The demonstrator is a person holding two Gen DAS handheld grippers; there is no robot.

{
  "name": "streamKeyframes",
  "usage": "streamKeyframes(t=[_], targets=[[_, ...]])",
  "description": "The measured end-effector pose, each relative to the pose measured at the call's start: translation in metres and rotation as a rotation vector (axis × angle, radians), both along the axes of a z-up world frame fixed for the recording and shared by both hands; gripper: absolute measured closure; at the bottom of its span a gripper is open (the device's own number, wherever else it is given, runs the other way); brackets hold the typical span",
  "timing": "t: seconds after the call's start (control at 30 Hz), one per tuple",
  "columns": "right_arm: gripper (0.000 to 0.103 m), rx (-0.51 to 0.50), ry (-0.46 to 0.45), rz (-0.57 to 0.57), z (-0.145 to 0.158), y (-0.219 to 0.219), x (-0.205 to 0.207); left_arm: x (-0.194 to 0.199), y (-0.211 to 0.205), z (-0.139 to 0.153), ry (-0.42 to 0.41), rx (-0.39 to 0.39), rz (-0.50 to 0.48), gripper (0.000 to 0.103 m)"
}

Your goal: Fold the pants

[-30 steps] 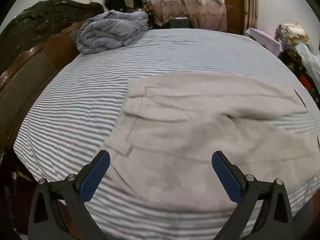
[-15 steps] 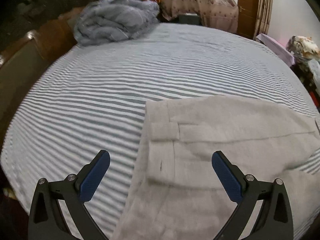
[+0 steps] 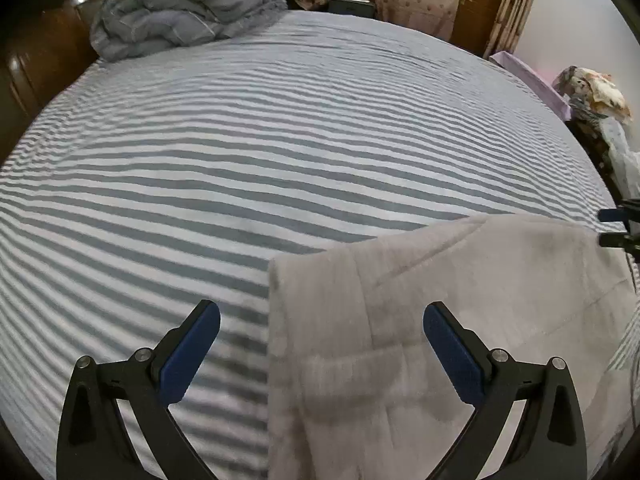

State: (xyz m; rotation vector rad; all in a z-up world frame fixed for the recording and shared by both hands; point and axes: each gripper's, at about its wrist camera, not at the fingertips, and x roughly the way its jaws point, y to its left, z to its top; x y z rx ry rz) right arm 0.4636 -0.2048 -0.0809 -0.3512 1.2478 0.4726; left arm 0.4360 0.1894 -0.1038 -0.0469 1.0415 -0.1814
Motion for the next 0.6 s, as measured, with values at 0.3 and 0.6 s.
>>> streamKeyframes(t=[0.3,0.6], targets=[[0.041,0.04,0.117,0.037,-0.046,0.0,0.029,0.024,0.0,-0.026,0.05,-0.097,-0.045,0.002],[0.092,0.067,0.056,0.037,-0.027,-0.012,0.005,0.012,-0.012,-0.008,0.011,-0.064,-0.027,0.045]])
